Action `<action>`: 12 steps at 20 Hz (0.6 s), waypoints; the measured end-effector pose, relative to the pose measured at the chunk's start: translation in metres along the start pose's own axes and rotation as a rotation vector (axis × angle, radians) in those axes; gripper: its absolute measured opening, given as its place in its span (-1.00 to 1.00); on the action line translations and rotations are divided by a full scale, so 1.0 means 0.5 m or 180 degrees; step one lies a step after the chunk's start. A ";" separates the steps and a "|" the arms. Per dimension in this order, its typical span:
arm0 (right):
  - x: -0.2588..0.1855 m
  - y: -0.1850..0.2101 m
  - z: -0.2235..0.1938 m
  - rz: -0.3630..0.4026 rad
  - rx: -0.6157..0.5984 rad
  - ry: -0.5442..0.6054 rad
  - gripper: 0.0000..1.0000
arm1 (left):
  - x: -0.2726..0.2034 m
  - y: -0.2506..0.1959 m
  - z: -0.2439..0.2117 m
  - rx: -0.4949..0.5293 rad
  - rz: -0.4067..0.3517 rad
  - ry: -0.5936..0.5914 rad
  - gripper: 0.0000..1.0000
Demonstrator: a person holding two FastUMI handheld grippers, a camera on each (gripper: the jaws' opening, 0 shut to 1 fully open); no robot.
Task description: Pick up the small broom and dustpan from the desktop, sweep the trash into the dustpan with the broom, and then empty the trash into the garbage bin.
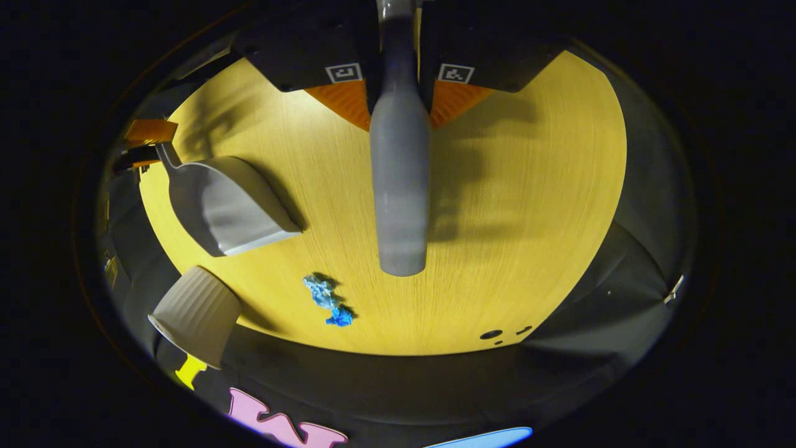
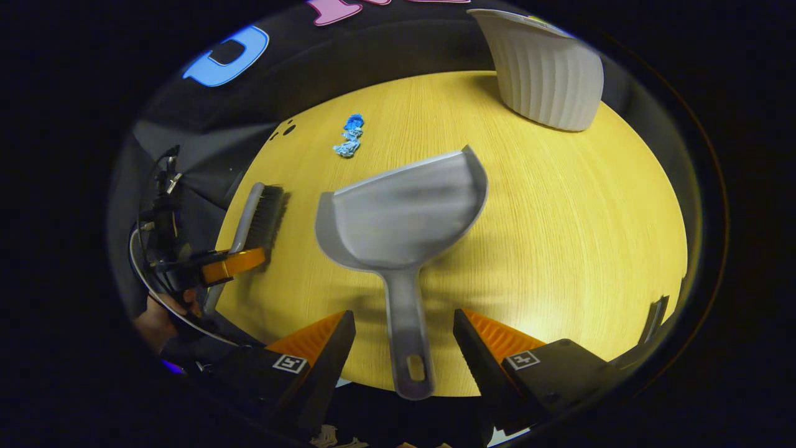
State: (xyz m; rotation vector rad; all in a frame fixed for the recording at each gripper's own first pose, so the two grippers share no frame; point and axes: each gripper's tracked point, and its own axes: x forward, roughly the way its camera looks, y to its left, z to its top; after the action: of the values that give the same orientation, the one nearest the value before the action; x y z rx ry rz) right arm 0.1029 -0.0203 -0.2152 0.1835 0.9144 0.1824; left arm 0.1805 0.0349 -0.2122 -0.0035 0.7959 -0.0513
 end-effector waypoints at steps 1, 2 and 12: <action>0.006 0.002 0.002 0.0003 0.0003 0.0007 0.98 | -0.016 0.001 0.004 -0.0004 -0.0009 -0.0044 -0.34; 0.012 0.002 0.002 0.0000 0.0007 0.0014 0.98 | -0.032 0.001 0.009 -0.0019 -0.0020 -0.0096 -0.40; 0.090 -0.035 0.004 -0.0350 0.0101 0.0128 0.96 | -0.137 -0.003 0.012 -0.0109 -0.0021 -0.0288 -0.34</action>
State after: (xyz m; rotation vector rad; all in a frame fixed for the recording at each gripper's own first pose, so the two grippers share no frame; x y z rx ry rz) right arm 0.1325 -0.0272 -0.2525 0.1589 0.9653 0.0698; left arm 0.1369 0.0364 -0.1588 -0.0407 0.7062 -0.0433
